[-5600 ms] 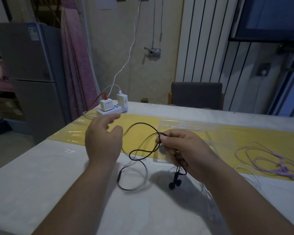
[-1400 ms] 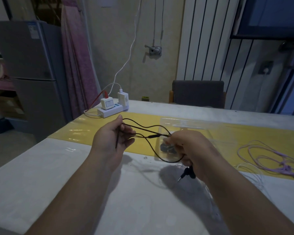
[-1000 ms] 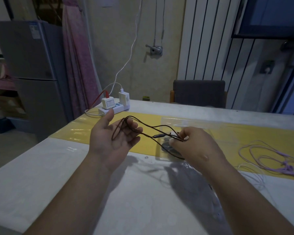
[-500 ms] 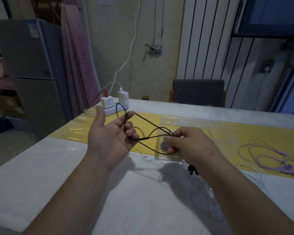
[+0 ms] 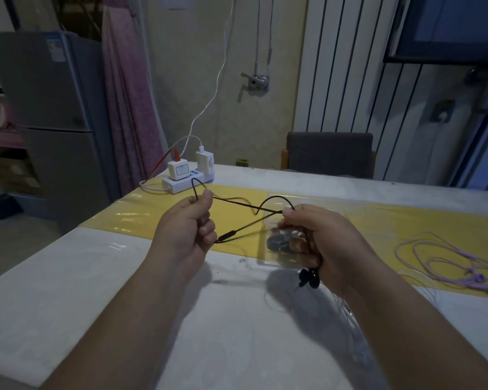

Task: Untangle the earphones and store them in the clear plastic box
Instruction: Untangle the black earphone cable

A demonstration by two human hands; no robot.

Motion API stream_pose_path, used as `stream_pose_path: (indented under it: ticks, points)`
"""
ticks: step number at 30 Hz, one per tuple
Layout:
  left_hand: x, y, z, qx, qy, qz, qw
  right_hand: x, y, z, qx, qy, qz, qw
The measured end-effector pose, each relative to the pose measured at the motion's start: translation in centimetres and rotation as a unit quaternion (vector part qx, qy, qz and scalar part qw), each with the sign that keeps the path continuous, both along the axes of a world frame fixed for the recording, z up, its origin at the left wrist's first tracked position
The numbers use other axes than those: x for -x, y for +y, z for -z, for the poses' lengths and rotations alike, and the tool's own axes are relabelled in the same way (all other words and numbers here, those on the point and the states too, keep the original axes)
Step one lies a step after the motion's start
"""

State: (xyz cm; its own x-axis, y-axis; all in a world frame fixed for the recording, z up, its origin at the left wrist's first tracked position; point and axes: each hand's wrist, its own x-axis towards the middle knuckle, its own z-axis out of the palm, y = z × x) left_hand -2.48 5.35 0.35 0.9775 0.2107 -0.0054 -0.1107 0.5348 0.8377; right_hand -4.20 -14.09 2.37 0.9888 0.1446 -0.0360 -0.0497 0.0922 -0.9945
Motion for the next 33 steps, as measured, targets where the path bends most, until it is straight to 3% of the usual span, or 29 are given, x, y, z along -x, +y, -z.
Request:
stream_pose_path:
  ticks: [9, 15, 21, 23, 26, 29, 33]
  points:
    - [0.3, 0.1, -0.2, -0.02, -0.051, -0.016, 0.998, -0.2, -0.4, -0.1, -0.036, -0.053, -0.028, 0.998]
    - [-0.1, -0.2, 0.4, -0.117, 0.022, -0.114, 0.986, 0.0, -0.2, 0.0, -0.108, -0.042, -0.101, 0.988]
    - [-0.5, 0.1, 0.8, -0.165, 0.019, -0.166, 0.972, 0.2, 0.0, 0.1, 0.043, -0.064, -0.036, 0.996]
    - [-0.7, 0.2, 1.0, -0.161, 0.024, -0.162, 0.973, 0.5, -0.1, -0.2, 0.124, -0.079, -0.005, 0.989]
    - [-0.9, 0.4, 1.2, -0.147, 0.036, -0.157, 0.976, 0.6, -0.4, -0.4, 0.167, -0.1, 0.019, 0.981]
    - [-0.9, 0.4, 1.0, -0.115, 0.037, -0.175, 0.977, 0.3, -0.7, -0.3, 0.294, -0.155, 0.049, 0.942]
    - [-1.0, 0.7, 1.1, -0.111, 0.024, -0.209, 0.971, -0.2, -1.0, 0.0, 0.404, -0.152, 0.061, 0.9]
